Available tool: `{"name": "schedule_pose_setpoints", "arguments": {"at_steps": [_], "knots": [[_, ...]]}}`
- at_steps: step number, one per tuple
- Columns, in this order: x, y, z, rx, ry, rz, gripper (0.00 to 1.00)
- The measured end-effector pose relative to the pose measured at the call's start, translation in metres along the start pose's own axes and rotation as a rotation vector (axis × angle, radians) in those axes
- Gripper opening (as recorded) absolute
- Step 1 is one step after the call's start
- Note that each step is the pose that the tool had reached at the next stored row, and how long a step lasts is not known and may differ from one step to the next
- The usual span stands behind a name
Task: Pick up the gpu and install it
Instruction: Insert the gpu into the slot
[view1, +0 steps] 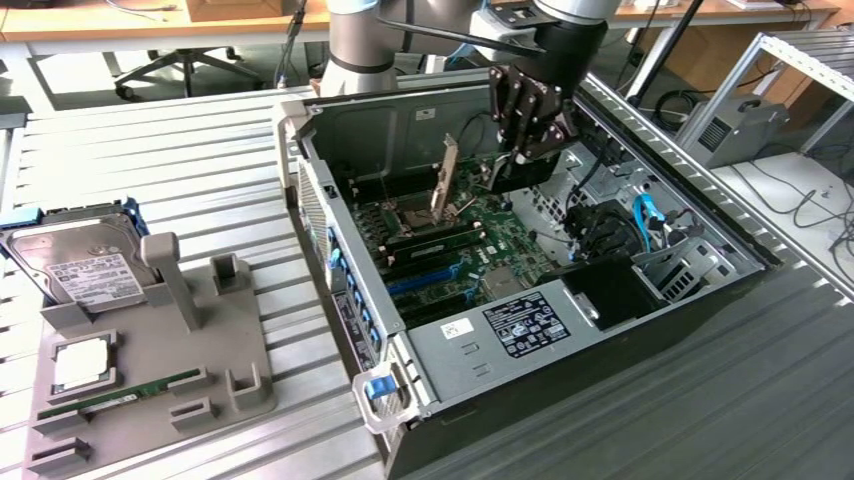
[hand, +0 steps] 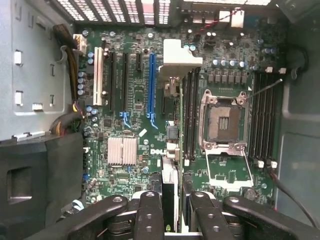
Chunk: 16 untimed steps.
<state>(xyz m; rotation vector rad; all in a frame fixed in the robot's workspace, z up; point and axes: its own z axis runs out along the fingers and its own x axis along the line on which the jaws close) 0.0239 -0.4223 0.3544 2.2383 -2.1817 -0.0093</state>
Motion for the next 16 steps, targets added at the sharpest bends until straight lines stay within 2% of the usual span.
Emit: {"name": "schedule_pose_setpoints", "arguments": {"at_steps": [2,9,14,16], "knots": [[-0.0009,0.0,0.0001,-0.0004,-0.0009,0.059,0.26],[-0.0023,0.0,0.0001,-0.0011,-0.0026,0.165,0.26],[-0.0029,0.0,0.0002,-0.0012,-0.0031,0.174,0.26],[-0.0033,-0.0001,0.0002,-0.0012,-0.003,0.156,0.26]]}}
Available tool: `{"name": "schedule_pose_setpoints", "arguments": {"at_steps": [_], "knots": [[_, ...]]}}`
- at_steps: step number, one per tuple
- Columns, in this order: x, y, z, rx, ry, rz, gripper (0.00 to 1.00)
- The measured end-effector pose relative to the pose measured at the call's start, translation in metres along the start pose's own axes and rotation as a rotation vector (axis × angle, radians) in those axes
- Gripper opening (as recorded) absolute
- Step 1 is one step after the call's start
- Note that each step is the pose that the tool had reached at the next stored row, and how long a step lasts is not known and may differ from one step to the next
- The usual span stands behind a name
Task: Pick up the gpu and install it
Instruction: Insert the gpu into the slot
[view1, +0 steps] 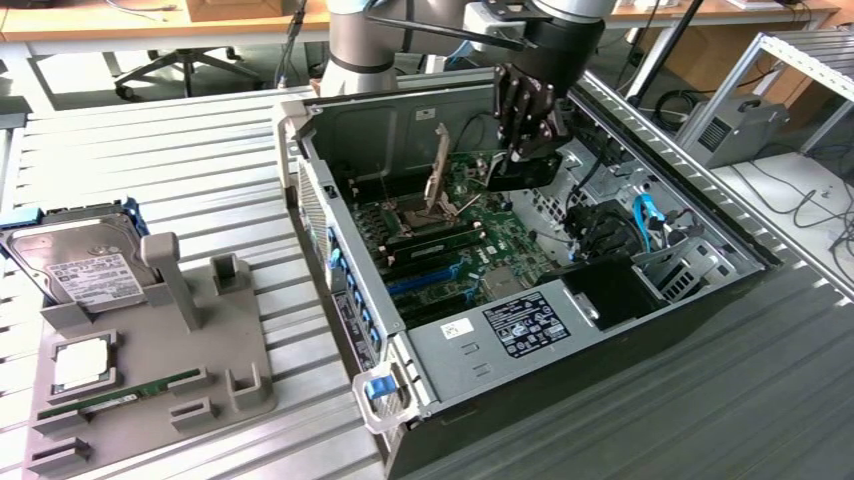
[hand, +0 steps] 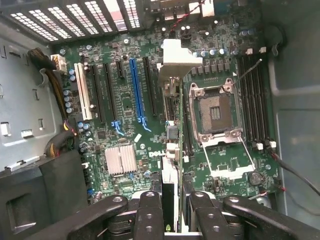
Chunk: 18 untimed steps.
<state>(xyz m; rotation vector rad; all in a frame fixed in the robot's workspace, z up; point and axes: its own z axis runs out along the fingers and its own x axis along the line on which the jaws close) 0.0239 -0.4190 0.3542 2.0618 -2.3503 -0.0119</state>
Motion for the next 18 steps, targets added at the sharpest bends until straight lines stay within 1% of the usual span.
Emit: {"name": "schedule_pose_setpoints", "arguments": {"at_steps": [3,6,7,8,9,10,11,12,14,18], "knots": [[-0.0001,0.0,-0.0001,0.0003,0.0009,-0.047,0.26],[-0.0005,0.0001,-0.0001,0.0004,0.0004,-0.062,0.26],[-0.0009,0.0001,0.0,0.0003,-0.0011,-0.067,0.26],[-0.001,0.0002,0.0,-0.0007,-0.0116,-0.068,0.26],[-0.001,0.0002,0.0,-0.004,-0.0443,-0.069,0.26],[-0.001,0.0001,-0.0001,-0.0049,-0.0538,-0.07,0.26],[-0.001,0.0002,-0.0001,-0.006,-0.0615,-0.083,0.26],[-0.0011,0.0001,0.0,-0.0066,-0.0615,-0.107,0.26],[-0.001,0.0002,0.0,-0.0072,-0.0611,-0.13,0.26],[-0.0021,0.0002,0.0,-0.0073,-0.061,-0.137,0.26]]}}
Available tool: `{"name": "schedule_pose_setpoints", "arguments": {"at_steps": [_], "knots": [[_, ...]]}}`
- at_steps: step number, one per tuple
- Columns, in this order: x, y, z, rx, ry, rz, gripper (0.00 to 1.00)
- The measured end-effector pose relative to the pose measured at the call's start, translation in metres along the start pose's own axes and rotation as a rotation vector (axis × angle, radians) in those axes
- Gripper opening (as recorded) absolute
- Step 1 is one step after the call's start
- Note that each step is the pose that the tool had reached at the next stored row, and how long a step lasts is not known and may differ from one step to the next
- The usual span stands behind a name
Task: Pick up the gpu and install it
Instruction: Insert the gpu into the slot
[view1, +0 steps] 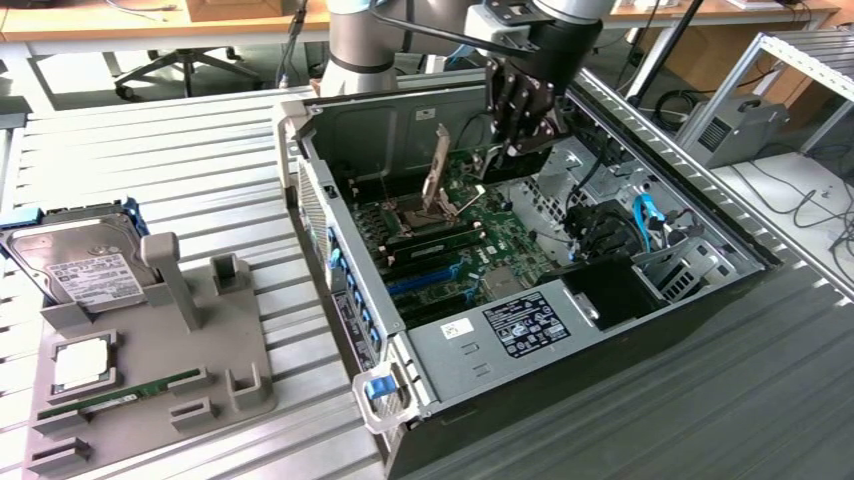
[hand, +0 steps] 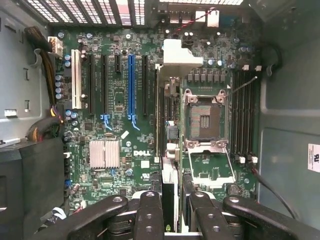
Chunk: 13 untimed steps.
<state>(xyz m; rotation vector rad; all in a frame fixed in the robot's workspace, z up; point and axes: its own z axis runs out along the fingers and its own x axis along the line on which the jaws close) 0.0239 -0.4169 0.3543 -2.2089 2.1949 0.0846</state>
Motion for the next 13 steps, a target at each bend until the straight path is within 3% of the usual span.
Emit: {"name": "schedule_pose_setpoints", "arguments": {"at_steps": [13], "knots": [[-0.0033,0.0,0.0002,0.0,-0.0001,0.0,0.26]]}}
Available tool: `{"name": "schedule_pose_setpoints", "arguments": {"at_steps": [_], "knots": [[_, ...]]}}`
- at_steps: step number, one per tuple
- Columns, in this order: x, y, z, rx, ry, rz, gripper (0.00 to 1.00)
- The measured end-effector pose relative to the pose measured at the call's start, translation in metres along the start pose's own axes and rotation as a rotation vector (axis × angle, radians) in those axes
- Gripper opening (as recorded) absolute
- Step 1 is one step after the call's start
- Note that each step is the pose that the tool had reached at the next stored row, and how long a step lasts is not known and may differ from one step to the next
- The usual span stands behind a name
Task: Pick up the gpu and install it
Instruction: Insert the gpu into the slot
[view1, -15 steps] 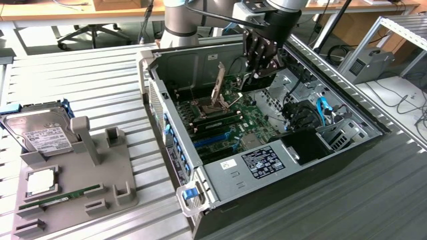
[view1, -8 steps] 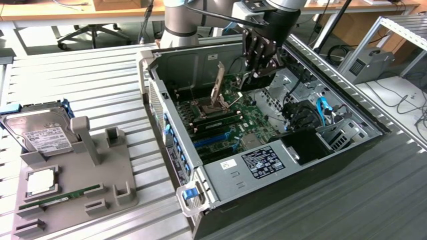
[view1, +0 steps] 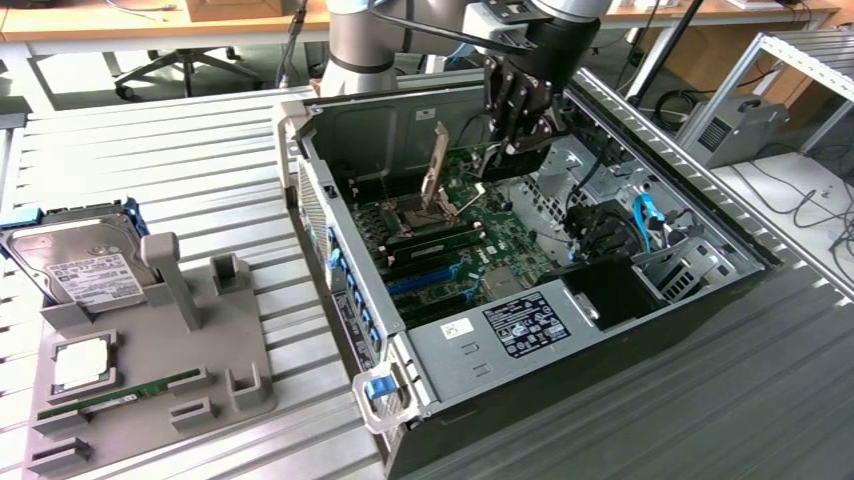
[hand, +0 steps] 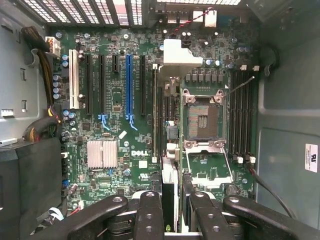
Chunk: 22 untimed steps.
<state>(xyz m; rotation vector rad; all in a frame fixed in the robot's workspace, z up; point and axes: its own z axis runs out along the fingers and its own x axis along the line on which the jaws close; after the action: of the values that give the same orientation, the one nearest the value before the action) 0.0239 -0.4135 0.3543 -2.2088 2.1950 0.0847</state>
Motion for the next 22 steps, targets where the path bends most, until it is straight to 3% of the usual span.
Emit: {"name": "schedule_pose_setpoints", "arguments": {"at_steps": [12,22], "knots": [[-0.0023,0.0009,0.0001,0.0,0.0001,0.0,0.26],[0.0038,0.0027,-0.0002,0.0,0.0,0.0,0.26]]}}
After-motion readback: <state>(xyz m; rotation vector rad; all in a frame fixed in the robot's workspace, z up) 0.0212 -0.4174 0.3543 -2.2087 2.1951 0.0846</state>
